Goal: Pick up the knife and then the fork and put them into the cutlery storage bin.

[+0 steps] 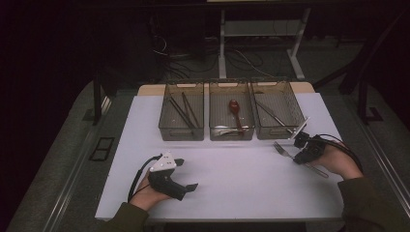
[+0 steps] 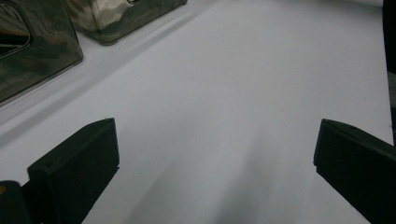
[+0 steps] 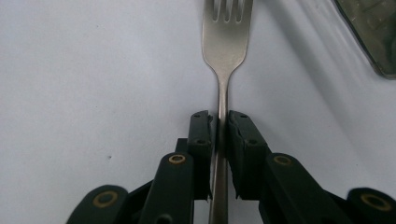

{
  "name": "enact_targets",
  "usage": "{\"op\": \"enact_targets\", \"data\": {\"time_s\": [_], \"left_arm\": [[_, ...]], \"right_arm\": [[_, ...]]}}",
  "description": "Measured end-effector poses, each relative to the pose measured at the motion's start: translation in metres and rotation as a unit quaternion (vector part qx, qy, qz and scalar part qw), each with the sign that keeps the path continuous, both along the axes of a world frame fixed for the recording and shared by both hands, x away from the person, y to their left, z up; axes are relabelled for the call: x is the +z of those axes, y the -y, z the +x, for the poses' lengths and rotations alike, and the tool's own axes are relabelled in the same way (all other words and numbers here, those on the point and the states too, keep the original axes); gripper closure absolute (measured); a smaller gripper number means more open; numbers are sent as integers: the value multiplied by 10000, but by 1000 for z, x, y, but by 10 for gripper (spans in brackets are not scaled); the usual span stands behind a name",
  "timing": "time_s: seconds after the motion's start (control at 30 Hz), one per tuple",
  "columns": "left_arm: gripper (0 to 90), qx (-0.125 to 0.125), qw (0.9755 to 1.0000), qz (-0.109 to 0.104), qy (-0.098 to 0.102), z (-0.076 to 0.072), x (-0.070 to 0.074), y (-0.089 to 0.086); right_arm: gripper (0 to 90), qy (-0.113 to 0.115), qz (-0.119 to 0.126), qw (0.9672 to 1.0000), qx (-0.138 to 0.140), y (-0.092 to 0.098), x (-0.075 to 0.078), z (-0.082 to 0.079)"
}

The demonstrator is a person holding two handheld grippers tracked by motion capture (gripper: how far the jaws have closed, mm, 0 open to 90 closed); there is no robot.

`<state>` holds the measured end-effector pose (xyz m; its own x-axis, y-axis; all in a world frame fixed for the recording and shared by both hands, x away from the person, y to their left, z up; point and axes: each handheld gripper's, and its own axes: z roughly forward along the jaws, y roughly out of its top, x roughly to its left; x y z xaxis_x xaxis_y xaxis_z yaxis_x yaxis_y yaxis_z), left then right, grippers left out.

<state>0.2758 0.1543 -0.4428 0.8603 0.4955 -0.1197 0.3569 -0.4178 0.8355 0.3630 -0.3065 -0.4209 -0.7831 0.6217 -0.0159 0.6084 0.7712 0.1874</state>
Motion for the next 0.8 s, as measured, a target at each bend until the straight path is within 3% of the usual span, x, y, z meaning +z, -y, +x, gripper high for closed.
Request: {"op": "enact_targets", "data": {"time_s": [0.4, 0.63, 0.8], "left_arm": [[0, -18, 10000, 20, -6, 0, 0, 0], [0, -15, 10000, 15, -11, 0, 0, 0], [0, -20, 10000, 21, -9, 0, 0, 0]], "right_arm": [[843, -26, 20, 10000, -65, 1, 0, 2], [844, 182, 465, 9984, -270, 10, 12, 0], [845, 423, 955, 9938, -376, 19, 25, -2]]}}
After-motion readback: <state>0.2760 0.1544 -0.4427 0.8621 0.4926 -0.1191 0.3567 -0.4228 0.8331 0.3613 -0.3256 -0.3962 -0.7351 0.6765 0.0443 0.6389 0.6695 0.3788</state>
